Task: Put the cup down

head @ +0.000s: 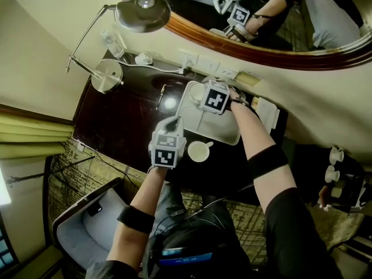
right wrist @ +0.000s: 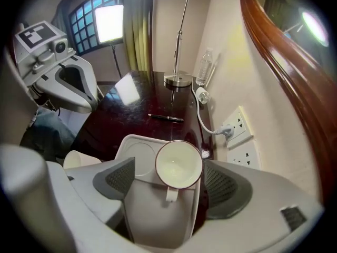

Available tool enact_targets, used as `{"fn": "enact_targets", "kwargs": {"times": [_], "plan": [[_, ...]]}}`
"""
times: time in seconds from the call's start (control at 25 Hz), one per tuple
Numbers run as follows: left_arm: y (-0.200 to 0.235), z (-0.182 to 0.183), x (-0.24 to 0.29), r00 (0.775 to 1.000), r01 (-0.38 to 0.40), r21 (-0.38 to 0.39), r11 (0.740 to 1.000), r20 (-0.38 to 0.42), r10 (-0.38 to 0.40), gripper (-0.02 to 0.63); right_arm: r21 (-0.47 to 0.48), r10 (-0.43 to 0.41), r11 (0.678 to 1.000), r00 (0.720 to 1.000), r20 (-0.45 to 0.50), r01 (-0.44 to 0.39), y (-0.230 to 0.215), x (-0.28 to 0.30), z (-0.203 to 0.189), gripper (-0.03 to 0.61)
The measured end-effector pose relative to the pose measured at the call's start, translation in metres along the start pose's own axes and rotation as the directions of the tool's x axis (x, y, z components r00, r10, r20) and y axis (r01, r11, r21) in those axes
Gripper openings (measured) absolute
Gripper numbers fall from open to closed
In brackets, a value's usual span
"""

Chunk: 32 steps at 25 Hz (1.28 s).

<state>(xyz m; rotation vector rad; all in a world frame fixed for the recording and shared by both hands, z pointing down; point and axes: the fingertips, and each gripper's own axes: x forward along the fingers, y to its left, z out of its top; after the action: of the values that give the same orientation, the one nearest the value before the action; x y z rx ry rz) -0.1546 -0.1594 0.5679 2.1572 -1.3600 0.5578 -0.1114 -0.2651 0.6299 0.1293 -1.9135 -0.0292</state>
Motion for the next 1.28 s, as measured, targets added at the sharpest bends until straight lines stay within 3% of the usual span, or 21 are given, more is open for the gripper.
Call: {"fn": "enact_targets", "kwargs": {"times": [0.04, 0.16, 0.4, 0.48, 0.68, 0.92, 1.28], "plan": [[-0.001, 0.001, -0.004, 1.000, -0.007, 0.004, 1.000, 0.003, 0.007, -0.014, 0.005, 0.004, 1.000, 1.000, 0.019, -0.004, 0.004, -0.008, 0.002, 0.399], [-0.007, 0.003, -0.016, 0.999, -0.030, 0.013, 0.999, 0.010, 0.030, -0.014, 0.026, 0.014, 1.000, 0.998, 0.062, -0.015, 0.018, -0.034, 0.004, 0.363], [-0.026, 0.006, -0.046, 0.998, -0.066, 0.008, 0.998, 0.023, 0.066, -0.015, 0.097, -0.101, 0.991, 0.986, 0.132, 0.088, 0.029, -0.085, -0.010, 0.049], [-0.033, 0.006, -0.053, 0.997, -0.074, 0.004, 0.997, 0.023, 0.074, -0.015, 0.151, -0.123, 0.983, 0.979, 0.160, 0.099, 0.035, -0.101, -0.020, 0.009], [-0.036, -0.002, -0.068, 0.991, -0.125, 0.031, 0.992, 0.041, 0.124, -0.015, 0.251, -0.116, 0.966, 0.965, 0.234, 0.055, 0.065, -0.129, -0.046, 0.003], [-0.058, -0.008, -0.086, 0.990, -0.129, -0.009, 0.992, 0.056, 0.129, -0.015, 0.369, -0.114, 0.929, 0.936, 0.332, -0.017, 0.099, -0.143, -0.084, 0.003], [-0.075, -0.027, -0.103, 0.987, -0.137, -0.094, 0.986, 0.073, 0.144, -0.015, 0.396, -0.106, 0.917, 0.925, 0.366, -0.052, 0.144, -0.150, -0.122, 0.003]]}}
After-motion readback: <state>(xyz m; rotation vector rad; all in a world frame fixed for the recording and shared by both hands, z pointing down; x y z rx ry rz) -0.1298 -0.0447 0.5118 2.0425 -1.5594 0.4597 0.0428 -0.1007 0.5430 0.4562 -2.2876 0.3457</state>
